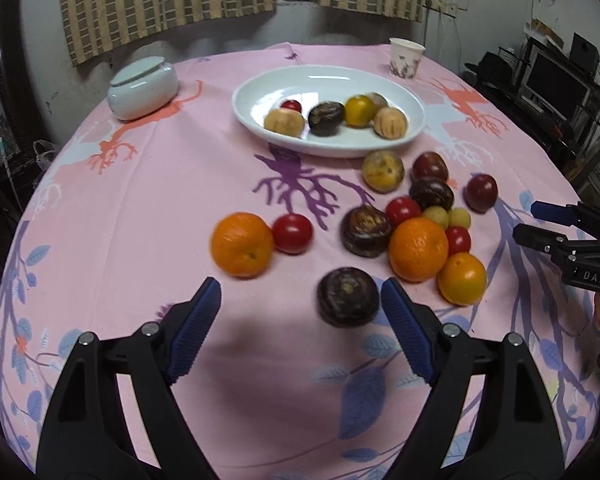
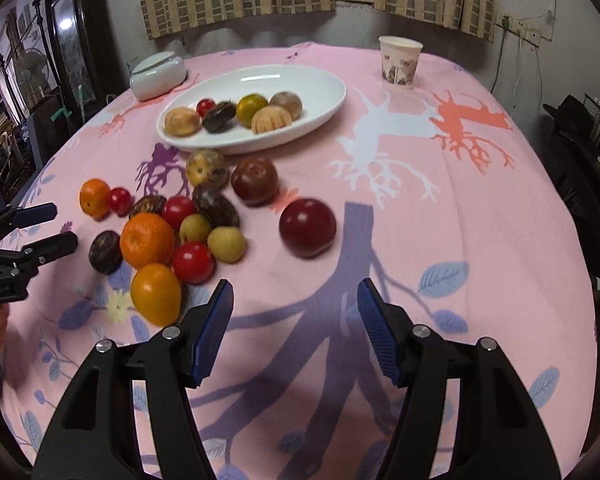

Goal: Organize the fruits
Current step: 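Grasp another dark purple fruit with the left tool while the right tool grasps an orange fruit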

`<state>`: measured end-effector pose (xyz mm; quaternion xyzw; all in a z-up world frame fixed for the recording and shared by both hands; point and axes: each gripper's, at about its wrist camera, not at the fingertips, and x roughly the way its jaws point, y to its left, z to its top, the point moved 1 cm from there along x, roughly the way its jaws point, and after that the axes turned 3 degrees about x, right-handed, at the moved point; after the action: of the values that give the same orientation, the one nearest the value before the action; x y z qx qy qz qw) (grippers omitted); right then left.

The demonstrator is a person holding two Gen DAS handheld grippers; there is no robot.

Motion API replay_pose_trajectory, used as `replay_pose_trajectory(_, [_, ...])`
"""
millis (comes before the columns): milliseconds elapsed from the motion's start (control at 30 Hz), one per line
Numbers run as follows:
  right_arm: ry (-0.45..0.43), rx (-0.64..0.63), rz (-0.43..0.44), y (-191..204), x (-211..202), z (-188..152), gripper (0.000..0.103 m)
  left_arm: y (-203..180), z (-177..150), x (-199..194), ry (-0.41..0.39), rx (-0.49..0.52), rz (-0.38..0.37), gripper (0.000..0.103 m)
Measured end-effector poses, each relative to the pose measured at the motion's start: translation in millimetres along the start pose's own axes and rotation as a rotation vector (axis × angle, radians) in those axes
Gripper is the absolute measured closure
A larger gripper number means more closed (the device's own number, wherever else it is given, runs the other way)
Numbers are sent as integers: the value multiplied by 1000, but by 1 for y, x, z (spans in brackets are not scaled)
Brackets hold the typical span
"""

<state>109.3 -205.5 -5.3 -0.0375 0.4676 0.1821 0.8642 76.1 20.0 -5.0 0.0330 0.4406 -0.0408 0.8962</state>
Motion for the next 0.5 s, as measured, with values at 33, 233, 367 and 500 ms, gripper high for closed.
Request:
replay_pose_trajectory(33, [5, -3, -3, 4, -1, -2, 37, -5, -3, 3, 6, 17, -1, 19])
replay_pose_trajectory(233, [-18, -103, -11, 47, -16, -1, 35, -17, -16, 21, 44, 70, -68, 19])
replay_pose_trajectory(367, [-48, -95, 101, 58, -13, 2, 26, -20, -19, 27, 31, 76, -86, 19])
replay_pose_trajectory(500, [-12, -140, 101, 63, -2, -5, 26, -23, -21, 38, 60, 91, -59, 17])
